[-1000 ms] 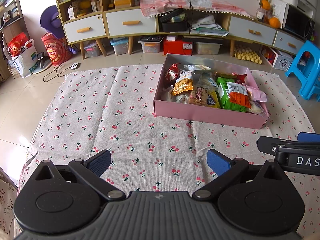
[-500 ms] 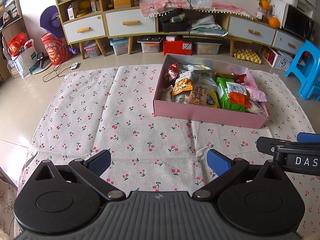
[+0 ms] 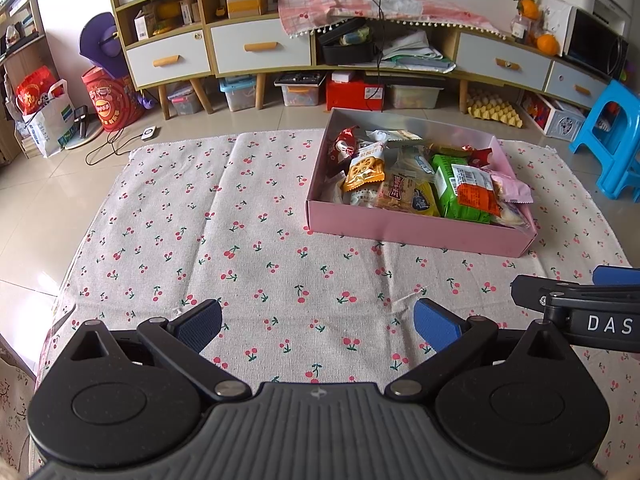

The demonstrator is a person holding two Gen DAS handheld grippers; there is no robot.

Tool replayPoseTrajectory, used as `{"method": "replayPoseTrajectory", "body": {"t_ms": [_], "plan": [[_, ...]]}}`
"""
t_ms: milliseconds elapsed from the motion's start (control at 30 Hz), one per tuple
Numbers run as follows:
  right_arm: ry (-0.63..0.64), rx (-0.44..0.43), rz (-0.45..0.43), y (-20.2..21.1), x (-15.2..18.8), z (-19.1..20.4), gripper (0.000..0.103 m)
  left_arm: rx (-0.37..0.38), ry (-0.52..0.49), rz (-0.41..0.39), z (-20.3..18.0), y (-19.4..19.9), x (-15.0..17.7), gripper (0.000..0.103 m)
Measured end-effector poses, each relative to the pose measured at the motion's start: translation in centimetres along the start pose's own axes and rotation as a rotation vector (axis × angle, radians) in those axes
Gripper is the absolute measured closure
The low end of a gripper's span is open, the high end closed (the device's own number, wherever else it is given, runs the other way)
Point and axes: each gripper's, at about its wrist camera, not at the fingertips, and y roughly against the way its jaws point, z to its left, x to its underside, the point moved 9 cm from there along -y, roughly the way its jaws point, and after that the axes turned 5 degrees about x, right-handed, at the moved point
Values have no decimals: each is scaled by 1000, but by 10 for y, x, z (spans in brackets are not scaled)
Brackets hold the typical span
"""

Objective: Organize snacks

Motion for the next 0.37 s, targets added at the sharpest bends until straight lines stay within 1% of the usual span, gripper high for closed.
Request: {"method": "replayPoseTrajectory", "body": {"t_ms": [367], "plan": [[-1, 7, 1, 1, 4, -4, 5, 3, -18, 11, -3, 0, 2, 1]]}}
